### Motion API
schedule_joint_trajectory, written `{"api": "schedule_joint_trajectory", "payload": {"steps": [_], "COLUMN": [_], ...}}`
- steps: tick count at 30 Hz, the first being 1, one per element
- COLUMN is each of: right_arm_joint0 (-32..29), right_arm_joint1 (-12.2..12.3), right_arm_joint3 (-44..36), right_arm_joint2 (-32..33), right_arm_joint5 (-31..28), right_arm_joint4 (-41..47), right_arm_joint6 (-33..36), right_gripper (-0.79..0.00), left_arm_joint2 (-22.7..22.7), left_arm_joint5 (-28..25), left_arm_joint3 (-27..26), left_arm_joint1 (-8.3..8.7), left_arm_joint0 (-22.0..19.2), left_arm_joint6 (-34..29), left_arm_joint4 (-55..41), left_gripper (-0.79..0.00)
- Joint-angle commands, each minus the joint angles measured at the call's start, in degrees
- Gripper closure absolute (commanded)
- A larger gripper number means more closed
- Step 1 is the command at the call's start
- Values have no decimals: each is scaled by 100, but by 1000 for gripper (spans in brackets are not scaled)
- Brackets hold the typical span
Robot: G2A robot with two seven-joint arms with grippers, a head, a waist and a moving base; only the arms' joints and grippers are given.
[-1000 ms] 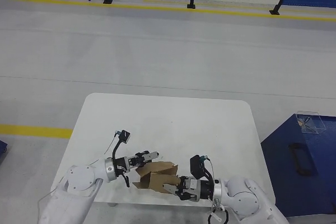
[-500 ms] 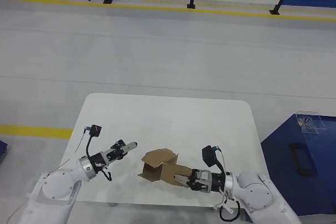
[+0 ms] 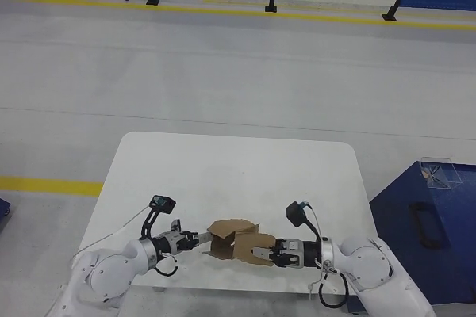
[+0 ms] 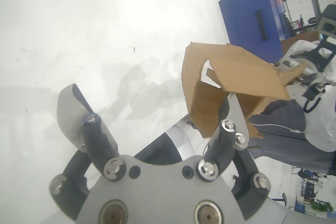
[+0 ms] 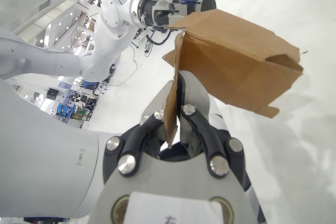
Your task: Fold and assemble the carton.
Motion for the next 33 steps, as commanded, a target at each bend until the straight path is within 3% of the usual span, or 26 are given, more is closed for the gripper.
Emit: {"api": "schedule_joint_trajectory", "payload": {"steps": [1,10,15,20,22,23,25,27,33], "right_arm_joint0": [17,84,105,110,119,126,149,160,170], "right_arm_joint1": [2,22,34,39,42,43,45,48,63], "right_arm_joint3": [10,48,13,-16,-18,-10,21,27,51], "right_arm_joint2": [-22,-158,-213,-312,-361,-369,-390,-404,-431], "right_arm_joint5": [32,66,65,-5,-22,-22,-15,-19,-32], "right_arm_joint4": [16,4,-67,-18,-23,-24,-26,-21,23], "right_arm_joint6": [-2,71,67,97,110,104,74,66,29], "right_gripper": [0,0,0,0,0,0,0,0,0], "left_arm_joint2": [118,401,535,612,637,649,725,749,828], "left_arm_joint5": [26,159,134,108,95,119,123,105,7], "left_arm_joint3": [41,247,483,626,699,719,770,816,898], "left_arm_joint1": [-4,-24,-36,-45,-45,-43,-48,-49,-48], "left_arm_joint0": [-40,-261,-477,-576,-611,-628,-677,-710,-758], "left_arm_joint6": [-67,-220,-696,-674,-710,-706,-725,-722,-762], "left_arm_joint4": [52,-29,-510,-676,-778,-732,-727,-753,-962], "left_gripper": [-785,-785,-733,-693,-573,-391,-299,0,0]}}
